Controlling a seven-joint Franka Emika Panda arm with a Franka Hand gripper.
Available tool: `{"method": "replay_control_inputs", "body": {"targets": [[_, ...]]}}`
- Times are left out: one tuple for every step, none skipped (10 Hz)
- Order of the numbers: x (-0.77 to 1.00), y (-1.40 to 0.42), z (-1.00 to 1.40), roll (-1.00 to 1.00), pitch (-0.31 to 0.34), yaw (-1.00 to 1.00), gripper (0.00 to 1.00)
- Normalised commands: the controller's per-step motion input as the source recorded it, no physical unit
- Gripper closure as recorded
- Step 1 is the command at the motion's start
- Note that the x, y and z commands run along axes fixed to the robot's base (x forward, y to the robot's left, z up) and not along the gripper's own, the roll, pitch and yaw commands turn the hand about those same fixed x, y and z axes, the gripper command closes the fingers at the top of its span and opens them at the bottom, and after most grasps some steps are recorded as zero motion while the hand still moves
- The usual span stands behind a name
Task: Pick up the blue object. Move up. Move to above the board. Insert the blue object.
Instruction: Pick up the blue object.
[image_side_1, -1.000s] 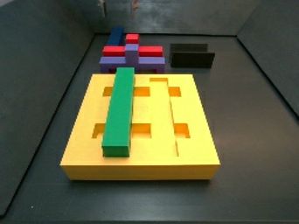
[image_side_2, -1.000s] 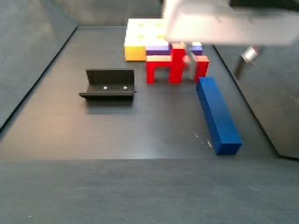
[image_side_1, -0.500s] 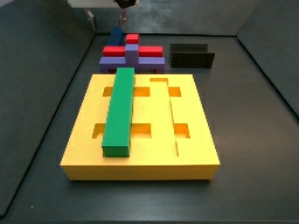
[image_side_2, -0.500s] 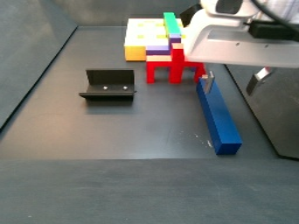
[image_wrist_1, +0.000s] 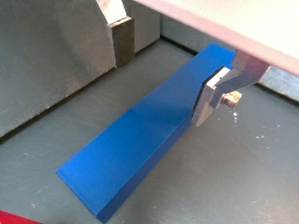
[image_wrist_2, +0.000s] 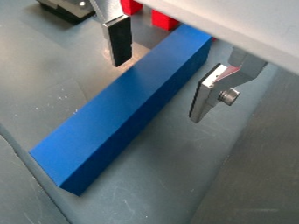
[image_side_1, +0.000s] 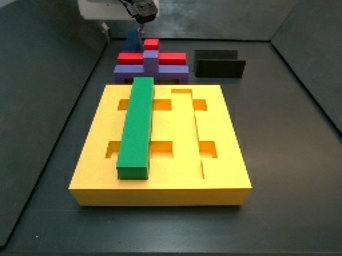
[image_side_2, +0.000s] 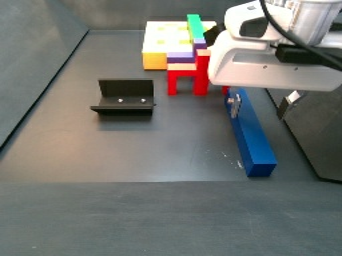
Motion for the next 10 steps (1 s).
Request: {"method": "replay_control_inputs", "body": {"targets": [[0.16,0.00,-0.44,-0.11,-0.163,0.07,0.00],[0.16,0.05,-0.43,-0.11,-0.156,0.01,0.00],[0.00,0.09,-0.39,-0.08,-0.144,0.05,0.00],[0.00,0.07,-0.35,-0.09,-0.147,0.01,0.00],[0.00,0.03,-0.33,-0.07,-0.131,0.00,0.00],[0.00,0.00,0.00,0.00,0.000,0.00,0.00],[0.00,0.00,0.00,0.00,0.000,0.00,1.00],[0.00,0.00,0.00,0.00,0.000,0.00,1.00],[0.00,0.00,0.00,0.00,0.000,0.00,1.00],[0.00,0.00,0.00,0.00,0.000,0.00,1.00]]}}
